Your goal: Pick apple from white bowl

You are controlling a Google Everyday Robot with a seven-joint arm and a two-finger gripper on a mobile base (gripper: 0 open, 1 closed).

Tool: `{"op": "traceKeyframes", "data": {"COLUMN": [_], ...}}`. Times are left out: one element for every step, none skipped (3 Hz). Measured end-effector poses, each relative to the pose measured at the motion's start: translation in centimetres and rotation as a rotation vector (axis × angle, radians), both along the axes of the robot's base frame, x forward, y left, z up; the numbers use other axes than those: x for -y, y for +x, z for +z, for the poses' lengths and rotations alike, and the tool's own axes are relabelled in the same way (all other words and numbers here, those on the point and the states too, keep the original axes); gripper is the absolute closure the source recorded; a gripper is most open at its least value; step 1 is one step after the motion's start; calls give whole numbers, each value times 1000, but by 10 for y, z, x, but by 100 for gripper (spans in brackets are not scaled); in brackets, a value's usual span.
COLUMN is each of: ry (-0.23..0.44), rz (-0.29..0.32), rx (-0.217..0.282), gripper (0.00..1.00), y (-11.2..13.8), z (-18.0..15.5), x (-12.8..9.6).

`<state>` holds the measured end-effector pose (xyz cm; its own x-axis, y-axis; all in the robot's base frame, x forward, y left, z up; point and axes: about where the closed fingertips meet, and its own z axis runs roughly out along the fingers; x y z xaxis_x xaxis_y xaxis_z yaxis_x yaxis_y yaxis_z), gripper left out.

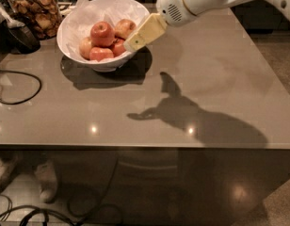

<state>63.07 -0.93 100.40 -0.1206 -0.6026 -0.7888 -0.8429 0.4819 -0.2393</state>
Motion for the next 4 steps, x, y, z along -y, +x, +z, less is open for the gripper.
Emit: {"op": "traceKeyframes", "data": {"ry": [0,27,65,75], "rz": [2,26,55,83], "rx": [1,49,93,105], "gripper": [0,0,0,0], "y": [1,9,19,31], "z": [0,-1,-2,0], "x": [-1,-21,-44,-63]}}
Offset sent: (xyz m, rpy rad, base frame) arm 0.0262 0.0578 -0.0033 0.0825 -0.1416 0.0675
